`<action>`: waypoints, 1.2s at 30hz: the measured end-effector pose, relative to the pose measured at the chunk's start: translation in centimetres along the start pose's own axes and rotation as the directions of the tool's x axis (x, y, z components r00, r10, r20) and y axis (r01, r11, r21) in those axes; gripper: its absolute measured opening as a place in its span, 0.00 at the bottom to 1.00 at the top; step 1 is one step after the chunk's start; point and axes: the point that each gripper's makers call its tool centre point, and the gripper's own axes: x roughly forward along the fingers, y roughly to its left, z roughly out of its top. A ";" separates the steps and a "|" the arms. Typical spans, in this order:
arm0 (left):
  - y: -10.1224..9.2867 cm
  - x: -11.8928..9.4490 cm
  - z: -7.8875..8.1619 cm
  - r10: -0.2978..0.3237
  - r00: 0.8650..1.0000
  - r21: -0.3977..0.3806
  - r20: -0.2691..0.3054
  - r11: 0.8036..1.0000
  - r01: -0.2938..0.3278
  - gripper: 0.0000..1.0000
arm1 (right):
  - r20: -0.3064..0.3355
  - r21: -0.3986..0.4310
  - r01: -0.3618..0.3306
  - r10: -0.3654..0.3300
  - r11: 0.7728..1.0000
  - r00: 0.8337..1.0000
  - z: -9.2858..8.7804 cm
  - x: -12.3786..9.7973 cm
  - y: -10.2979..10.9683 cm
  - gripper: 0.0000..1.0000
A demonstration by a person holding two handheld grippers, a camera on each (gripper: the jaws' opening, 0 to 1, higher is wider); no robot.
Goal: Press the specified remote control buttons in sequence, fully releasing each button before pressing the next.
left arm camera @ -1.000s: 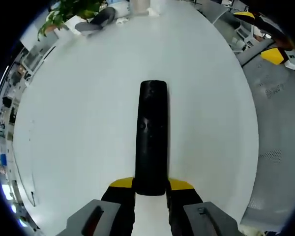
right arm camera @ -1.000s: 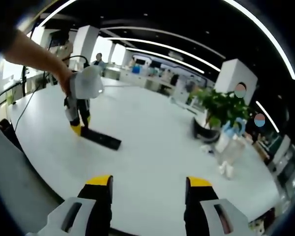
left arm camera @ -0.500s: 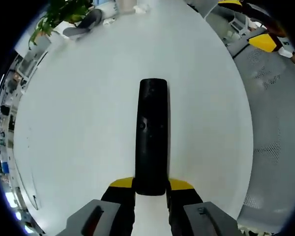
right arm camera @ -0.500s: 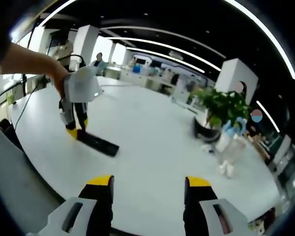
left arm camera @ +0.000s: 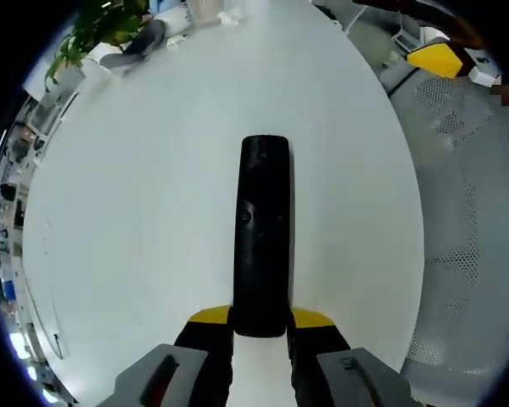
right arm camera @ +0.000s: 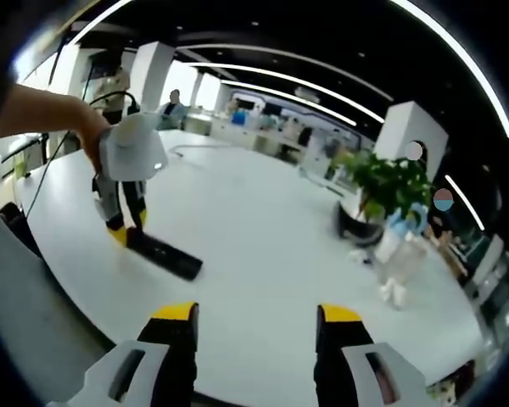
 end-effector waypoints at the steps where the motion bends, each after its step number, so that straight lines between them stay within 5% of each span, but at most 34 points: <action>1: -0.1 0.0 0.0 0.000 1.000 0.000 0.002 1.000 0.000 0.23 | 0.001 0.001 0.001 -0.001 1.000 1.000 0.0 0.0 0.0 0.53; 25: -3.3 -0.2 0.5 0.002 0.996 -0.030 0.085 1.000 0.001 0.23 | 0.018 0.015 -0.011 0.010 1.000 1.000 0.4 -0.1 0.0 0.52; 36: -5.6 -0.1 1.0 0.010 0.994 -0.046 0.111 0.999 -0.004 0.23 | 0.011 0.083 -0.038 0.037 0.996 0.999 0.6 -0.1 -0.1 0.47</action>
